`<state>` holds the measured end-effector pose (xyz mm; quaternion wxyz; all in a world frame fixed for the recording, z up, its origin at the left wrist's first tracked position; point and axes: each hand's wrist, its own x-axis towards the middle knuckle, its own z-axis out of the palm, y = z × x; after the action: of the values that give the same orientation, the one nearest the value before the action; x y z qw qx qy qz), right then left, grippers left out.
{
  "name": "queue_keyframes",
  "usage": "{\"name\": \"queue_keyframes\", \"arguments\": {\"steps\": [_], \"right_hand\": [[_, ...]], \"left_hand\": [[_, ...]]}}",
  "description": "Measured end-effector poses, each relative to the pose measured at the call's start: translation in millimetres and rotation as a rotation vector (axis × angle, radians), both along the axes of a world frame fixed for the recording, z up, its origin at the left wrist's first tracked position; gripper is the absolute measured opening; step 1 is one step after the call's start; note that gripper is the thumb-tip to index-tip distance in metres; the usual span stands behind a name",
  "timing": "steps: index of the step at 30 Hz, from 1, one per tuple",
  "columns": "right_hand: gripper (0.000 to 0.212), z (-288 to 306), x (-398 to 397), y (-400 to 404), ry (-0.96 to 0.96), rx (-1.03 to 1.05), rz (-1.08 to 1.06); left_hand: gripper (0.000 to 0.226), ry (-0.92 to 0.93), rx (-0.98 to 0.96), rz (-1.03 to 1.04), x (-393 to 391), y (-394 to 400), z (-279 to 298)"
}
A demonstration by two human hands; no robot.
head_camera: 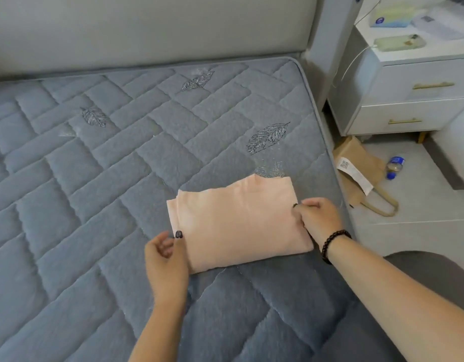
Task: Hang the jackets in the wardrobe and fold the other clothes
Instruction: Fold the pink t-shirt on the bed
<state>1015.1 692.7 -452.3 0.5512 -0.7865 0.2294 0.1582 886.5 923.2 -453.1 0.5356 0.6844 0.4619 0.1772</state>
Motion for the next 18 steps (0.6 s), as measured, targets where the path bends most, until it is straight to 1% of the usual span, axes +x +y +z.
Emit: {"name": "queue_keyframes", "arguments": {"steps": [1,2,3,5,6,8,9,10,12,14,15,17,18], "right_hand": [[0.013,-7.7,-12.4,-4.7,-0.025,-0.077,-0.032],[0.016,-13.3,-23.5,-7.7,-0.041,-0.106,-0.042],[0.017,-18.3,-32.8,-9.1,-0.049,-0.108,-0.019],[0.015,-22.8,-44.1,-8.3,-0.089,-0.131,0.094],[0.017,-23.2,-45.7,-8.2,-0.154,-0.171,0.144],[0.021,-19.2,-45.6,-7.7,-0.328,-0.247,0.179],[0.022,-16.9,-45.4,-7.9,-0.389,-0.257,0.170],[0.022,-16.6,-44.8,-8.3,-0.409,-0.247,0.161],[0.026,-20.8,-43.7,-9.6,-0.340,-0.264,0.197],[0.029,-26.8,-42.4,-10.7,-0.210,-0.289,0.267],[0.029,-27.7,-39.5,-10.8,-0.170,-0.286,0.277],[0.026,-25.8,-29.6,-9.0,-0.147,-0.284,0.262],[0.021,-23.9,-23.1,-7.5,-0.147,-0.270,0.247]], "left_hand": [[0.010,0.013,0.026,-0.025,-11.9,-7.6,-5.3],[0.008,0.031,0.042,-0.052,-21.1,-13.4,-10.6],[0.009,0.047,0.059,-0.083,-28.3,-16.8,-14.8],[0.013,0.056,0.120,-0.144,-34.6,-18.3,-18.2],[0.016,0.046,0.150,-0.155,-34.4,-17.9,-17.6],[0.020,0.017,0.200,-0.118,-32.9,-15.4,-14.6],[0.022,0.013,0.217,-0.085,-32.6,-13.3,-13.4],[0.023,0.019,0.222,-0.055,-32.7,-10.6,-13.2],[0.023,0.086,0.199,-0.044,-34.2,-3.2,-18.0],[0.022,0.216,0.166,-0.113,-34.8,4.3,-22.8],[0.019,0.243,0.146,-0.146,-32.9,8.4,-23.3],[0.009,0.218,0.089,-0.174,-23.7,16.1,-18.2],[0.007,0.198,0.063,-0.178,-16.0,19.0,-13.8]]}}
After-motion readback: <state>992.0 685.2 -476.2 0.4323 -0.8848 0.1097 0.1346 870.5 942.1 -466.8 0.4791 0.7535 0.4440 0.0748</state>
